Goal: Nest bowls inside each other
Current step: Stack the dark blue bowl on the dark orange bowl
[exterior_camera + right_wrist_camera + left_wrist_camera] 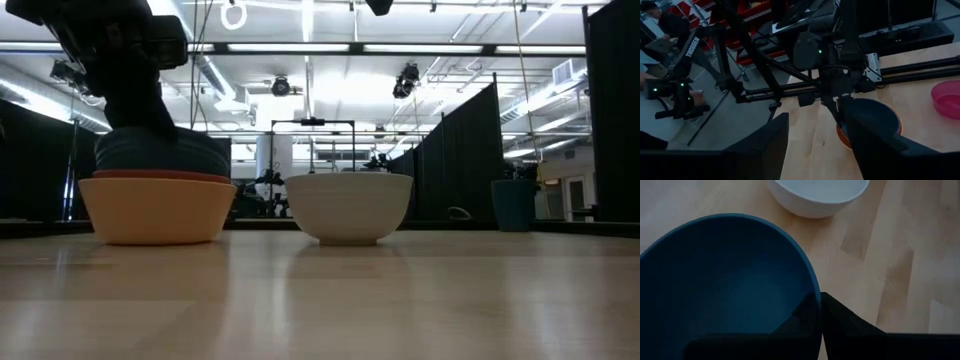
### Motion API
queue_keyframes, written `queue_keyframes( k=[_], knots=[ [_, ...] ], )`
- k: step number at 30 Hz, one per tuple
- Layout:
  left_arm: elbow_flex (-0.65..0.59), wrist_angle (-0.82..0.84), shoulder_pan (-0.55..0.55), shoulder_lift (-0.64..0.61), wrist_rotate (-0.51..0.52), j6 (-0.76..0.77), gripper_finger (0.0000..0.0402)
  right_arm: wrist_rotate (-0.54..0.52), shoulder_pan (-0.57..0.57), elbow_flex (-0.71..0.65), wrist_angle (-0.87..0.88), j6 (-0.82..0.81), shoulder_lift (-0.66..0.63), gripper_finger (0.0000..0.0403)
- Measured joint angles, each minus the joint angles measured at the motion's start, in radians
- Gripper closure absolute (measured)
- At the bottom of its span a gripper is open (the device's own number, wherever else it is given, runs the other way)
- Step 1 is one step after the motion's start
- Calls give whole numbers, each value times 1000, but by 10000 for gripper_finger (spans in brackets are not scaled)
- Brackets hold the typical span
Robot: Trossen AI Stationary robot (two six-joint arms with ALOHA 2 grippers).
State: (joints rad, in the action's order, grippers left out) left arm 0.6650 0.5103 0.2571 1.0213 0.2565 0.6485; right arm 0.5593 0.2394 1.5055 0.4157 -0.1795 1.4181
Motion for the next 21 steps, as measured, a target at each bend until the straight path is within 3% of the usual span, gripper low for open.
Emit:
queue_keyframes(
  k=[16, 21],
  knots=[
    [57, 110, 34, 1, 90, -18, 402, -2, 14, 0, 0, 1, 0, 218],
    [57, 99, 58, 53, 98, -18, 402, -1, 14, 0, 1, 1, 0, 227]
  ],
)
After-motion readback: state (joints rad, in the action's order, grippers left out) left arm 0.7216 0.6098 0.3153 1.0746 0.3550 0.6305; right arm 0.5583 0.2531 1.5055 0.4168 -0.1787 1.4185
